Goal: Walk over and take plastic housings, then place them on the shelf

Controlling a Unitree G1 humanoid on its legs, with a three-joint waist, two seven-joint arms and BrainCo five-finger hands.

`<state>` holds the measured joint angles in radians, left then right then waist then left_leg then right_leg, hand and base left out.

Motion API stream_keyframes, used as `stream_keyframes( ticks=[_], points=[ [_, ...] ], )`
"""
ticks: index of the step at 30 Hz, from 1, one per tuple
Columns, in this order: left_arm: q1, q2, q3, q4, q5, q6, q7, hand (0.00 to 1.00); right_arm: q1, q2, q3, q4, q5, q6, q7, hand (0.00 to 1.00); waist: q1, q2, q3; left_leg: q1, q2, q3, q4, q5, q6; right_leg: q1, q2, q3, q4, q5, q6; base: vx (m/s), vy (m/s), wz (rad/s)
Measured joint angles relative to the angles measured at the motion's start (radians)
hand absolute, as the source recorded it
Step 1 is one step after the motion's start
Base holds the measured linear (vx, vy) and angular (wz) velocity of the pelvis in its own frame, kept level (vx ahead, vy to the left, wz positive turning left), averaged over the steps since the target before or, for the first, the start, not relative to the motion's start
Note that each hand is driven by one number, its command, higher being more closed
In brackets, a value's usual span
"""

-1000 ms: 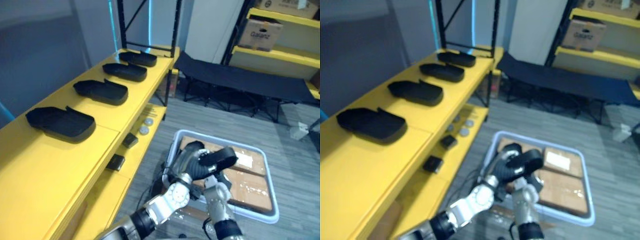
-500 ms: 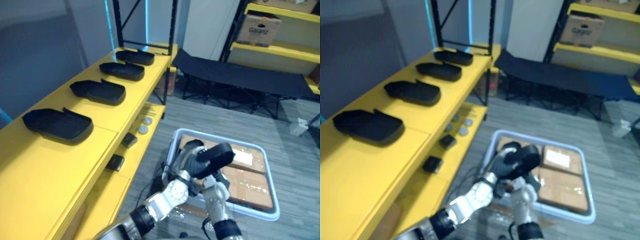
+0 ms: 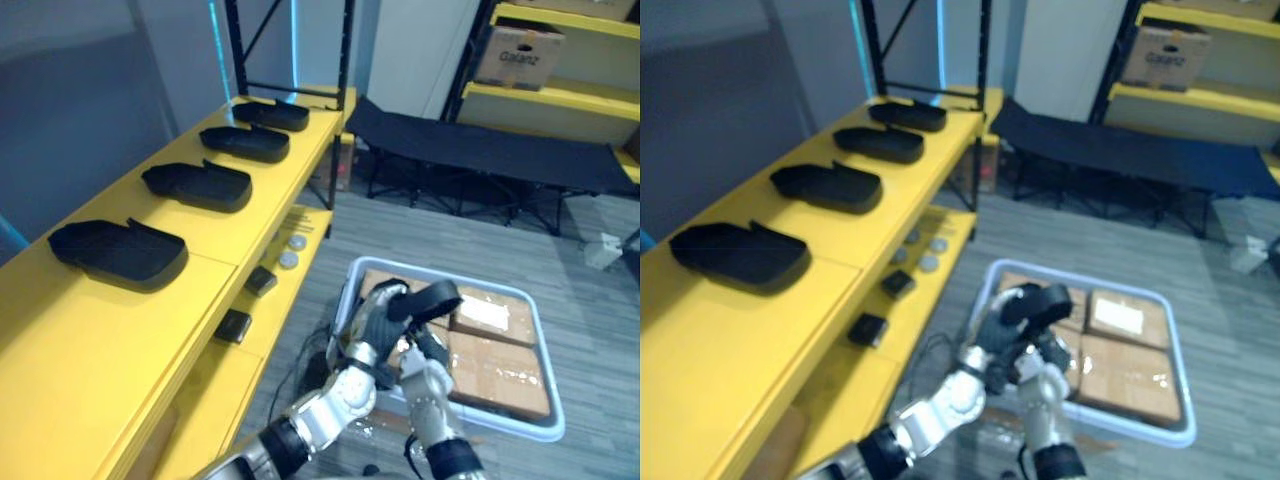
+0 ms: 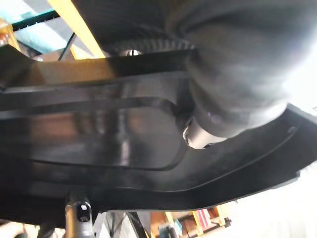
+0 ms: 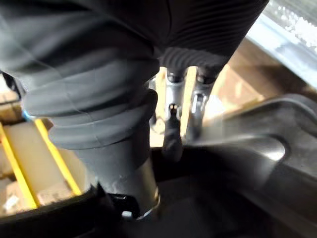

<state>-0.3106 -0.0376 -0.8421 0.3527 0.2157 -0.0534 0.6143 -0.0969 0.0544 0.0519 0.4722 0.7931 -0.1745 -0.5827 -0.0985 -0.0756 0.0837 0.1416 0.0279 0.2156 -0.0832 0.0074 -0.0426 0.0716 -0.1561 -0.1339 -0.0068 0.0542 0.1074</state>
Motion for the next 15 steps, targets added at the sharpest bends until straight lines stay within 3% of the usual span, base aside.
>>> stream_keyframes(
  ticks=[4, 8, 15],
  points=[
    [0.001, 0.001, 0.006, 0.0, 0.005, 0.011, 0.011, 1.0, 0.002, -0.001, -0.001, 0.0, 0.001, -0.001, 0.019, 0.0, -0.002, 0.0, 0.0, 0.001, -0.002, 0.001, 0.0, 0.0, 0.0, 0.0, 0.001, -0.001, -0.001, 0.0, 0.0, 0.0, 0.0, 0.0],
    [0.034, 0.007, 0.048, 0.009, 0.039, 0.011, 0.017, 1.0, 0.004, 0.007, 0.005, 0.003, 0.018, 0.0, 0.059, 0.0, -0.026, -0.002, 0.001, 0.012, -0.009, 0.004, 0.0, 0.0, 0.0, 0.012, 0.0, -0.001, -0.006, 0.002, 0.002, 0.0, 0.005, -0.01],
    [0.051, 0.031, 0.074, 0.032, 0.081, 0.018, 0.047, 1.0, 0.008, 0.008, 0.018, 0.002, 0.017, 0.015, 0.122, 0.0, -0.027, -0.003, 0.002, 0.014, -0.017, 0.009, -0.004, -0.003, 0.003, 0.027, -0.001, -0.003, -0.04, 0.006, -0.014, -0.01, 0.006, -0.02]
  ],
)
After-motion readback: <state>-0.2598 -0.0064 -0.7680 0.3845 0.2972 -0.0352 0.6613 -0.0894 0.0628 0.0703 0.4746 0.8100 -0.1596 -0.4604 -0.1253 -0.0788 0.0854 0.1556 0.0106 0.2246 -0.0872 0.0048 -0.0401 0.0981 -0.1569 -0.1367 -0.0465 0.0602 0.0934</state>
